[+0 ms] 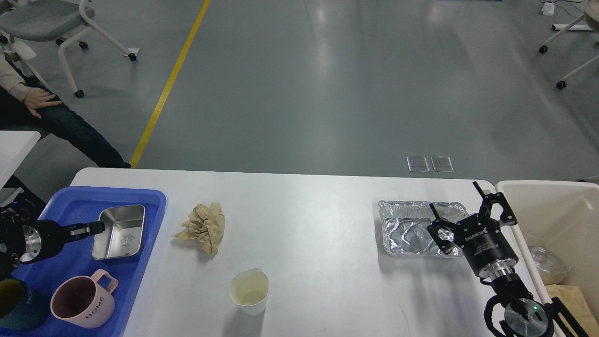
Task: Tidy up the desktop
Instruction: 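Release the steel box and retract the left gripper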
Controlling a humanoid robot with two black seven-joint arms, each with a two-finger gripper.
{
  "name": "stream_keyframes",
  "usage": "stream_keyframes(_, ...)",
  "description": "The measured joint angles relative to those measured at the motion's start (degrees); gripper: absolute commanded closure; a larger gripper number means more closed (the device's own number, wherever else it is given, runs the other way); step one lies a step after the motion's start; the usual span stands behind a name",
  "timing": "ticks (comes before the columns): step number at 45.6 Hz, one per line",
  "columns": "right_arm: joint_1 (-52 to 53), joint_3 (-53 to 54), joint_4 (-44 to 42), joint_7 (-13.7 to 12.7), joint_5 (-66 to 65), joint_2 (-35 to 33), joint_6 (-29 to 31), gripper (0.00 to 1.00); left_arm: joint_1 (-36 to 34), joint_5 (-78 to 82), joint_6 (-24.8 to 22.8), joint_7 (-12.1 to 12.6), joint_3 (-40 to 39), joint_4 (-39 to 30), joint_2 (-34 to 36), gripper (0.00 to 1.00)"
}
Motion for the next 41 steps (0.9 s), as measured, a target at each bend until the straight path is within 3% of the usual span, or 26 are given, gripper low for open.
stream_keyframes(10,0.02,0.00,0.01,0.00,0.00,0.00,-0.01,0.00,-4.67,-6.00,-2.14,-0.07,-0.95,-4.59,4.56,0.05)
stream_keyframes(18,0.06,-0.16,0.12,-0.03,-0.08,0.00,-0.81,0.00,-8.82,-14.34,-2.79,0.48,-1.88,-13.28,10.44,0.05)
stream_keyframes(25,0.02,-0.26,0.45,-0.04,-0.07,-0.11,-1.37,0.00,-9.10,-21.16,-1.71,0.71,-3.94,-25.47,16.45,0.05)
stream_keyframes(33,-0.08,-0.27,0.54,-0.04,-0.08,-0.44,-1.77,0.00,-6.73,-27.69,7.34,0.59,-5.64,-41.54,22.28,0.05)
stream_keyframes(41,-0.14,-0.27,0.54,-0.04,-0.08,-0.49,-1.78,0.00,-3.36,-36.42,19.82,-0.41,-5.90,-49.11,20.20,0.05)
